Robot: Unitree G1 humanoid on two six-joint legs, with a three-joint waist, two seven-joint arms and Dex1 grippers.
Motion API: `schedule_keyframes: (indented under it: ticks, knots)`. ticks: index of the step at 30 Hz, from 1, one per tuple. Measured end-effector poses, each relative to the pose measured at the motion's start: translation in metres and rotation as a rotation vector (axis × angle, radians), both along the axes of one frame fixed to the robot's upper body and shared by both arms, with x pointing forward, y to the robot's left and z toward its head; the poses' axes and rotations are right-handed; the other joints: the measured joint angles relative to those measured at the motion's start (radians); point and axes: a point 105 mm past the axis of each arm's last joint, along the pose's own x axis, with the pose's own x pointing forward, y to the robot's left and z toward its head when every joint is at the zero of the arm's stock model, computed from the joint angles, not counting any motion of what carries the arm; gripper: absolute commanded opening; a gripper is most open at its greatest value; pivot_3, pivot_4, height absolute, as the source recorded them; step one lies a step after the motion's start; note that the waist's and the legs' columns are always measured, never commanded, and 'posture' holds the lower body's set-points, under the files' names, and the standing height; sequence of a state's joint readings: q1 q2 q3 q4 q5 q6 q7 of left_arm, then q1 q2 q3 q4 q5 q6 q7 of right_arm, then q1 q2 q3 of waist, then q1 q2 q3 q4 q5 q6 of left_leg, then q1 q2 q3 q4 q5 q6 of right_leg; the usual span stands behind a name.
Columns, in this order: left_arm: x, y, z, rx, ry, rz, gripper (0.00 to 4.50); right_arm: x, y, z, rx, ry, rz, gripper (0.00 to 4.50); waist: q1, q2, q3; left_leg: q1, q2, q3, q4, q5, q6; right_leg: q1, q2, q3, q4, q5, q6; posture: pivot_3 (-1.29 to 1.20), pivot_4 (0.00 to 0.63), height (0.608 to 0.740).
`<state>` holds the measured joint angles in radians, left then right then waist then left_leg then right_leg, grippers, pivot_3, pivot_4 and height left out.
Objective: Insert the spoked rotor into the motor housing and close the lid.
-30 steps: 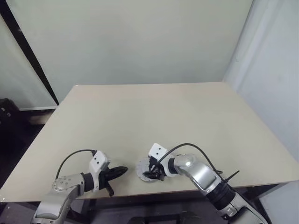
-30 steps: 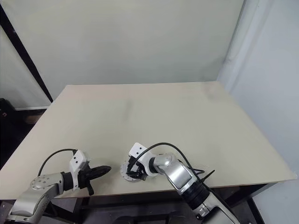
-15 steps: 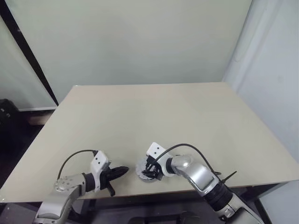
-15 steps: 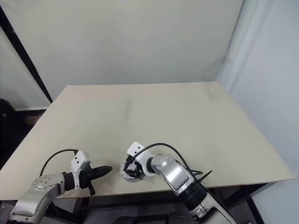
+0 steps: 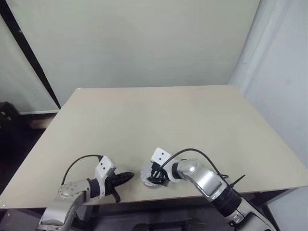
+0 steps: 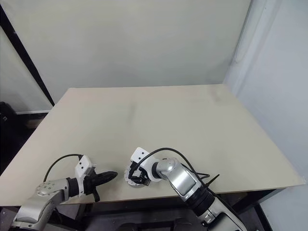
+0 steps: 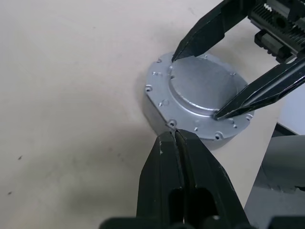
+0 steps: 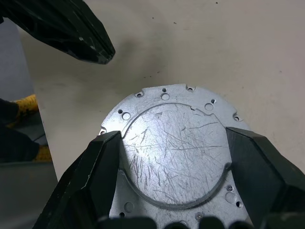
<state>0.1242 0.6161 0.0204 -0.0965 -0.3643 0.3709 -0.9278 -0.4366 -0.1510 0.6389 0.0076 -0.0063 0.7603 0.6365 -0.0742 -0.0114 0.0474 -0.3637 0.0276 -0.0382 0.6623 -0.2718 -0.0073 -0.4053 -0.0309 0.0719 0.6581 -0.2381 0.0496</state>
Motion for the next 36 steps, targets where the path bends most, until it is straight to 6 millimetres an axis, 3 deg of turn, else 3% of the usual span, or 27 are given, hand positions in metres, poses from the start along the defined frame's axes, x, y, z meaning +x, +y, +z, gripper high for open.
schedule_keyframes:
  ticks: [12, 23, 24, 26, 32, 36]
  knots:
    - [0.009, -0.027, -0.011, -0.001, 0.004, -0.043, 0.0, 0.001, -0.001, -0.001, -0.014, -0.005, 0.004, 3.21, 0.0, 0.0, 0.0, 0.001, 0.0, 0.0, 0.0, 0.0, 0.0, 0.001, 0.0, 0.0, 0.0, 0.0, 0.0, 0.0, 0.0, 0.74]
    - [0.015, -0.029, -0.018, 0.068, -0.006, -0.058, 0.0, 0.001, -0.001, -0.001, -0.018, 0.013, -0.007, 3.21, 0.003, 0.002, -0.001, 0.003, 0.0, 0.0, 0.0, 0.0, 0.0, 0.004, 0.0, 0.0, -0.001, 0.0, 0.0, 0.0, 0.0, 0.74]
    - [0.015, -0.029, -0.018, 0.071, -0.007, -0.057, 0.0, 0.002, -0.001, -0.001, -0.009, 0.029, -0.018, 3.93, 0.004, 0.002, -0.001, 0.003, 0.0, 0.0, 0.0, 0.0, 0.0, 0.004, 0.0, 0.0, -0.001, 0.0, 0.0, 0.0, 0.0, 0.74]
    - [0.016, -0.029, -0.018, 0.074, -0.009, -0.055, 0.0, 0.002, -0.002, 0.002, 0.022, 0.073, -0.038, 4.47, 0.003, 0.002, -0.001, 0.002, 0.0, 0.0, 0.0, 0.0, 0.0, 0.004, 0.0, 0.0, -0.001, 0.0, 0.0, 0.0, 0.0, 0.74]
    - [0.017, -0.03, -0.018, 0.082, -0.013, -0.054, 0.0, 0.012, -0.01, 0.026, 0.159, 0.156, -0.135, 4.47, 0.003, 0.002, -0.001, 0.002, 0.0, -0.001, 0.0, 0.0, 0.0, 0.004, 0.0, 0.0, 0.0, 0.0, 0.0, 0.0, 0.0, 0.74]
    - [0.017, -0.031, -0.018, 0.082, -0.014, -0.059, 0.0, 0.03, -0.032, 0.041, 0.229, 0.208, -0.291, 4.47, 0.004, 0.002, -0.001, 0.002, -0.001, -0.001, 0.0, 0.0, 0.0, 0.004, 0.0, 0.0, -0.001, 0.0, 0.0, 0.0, 0.0, 0.74]
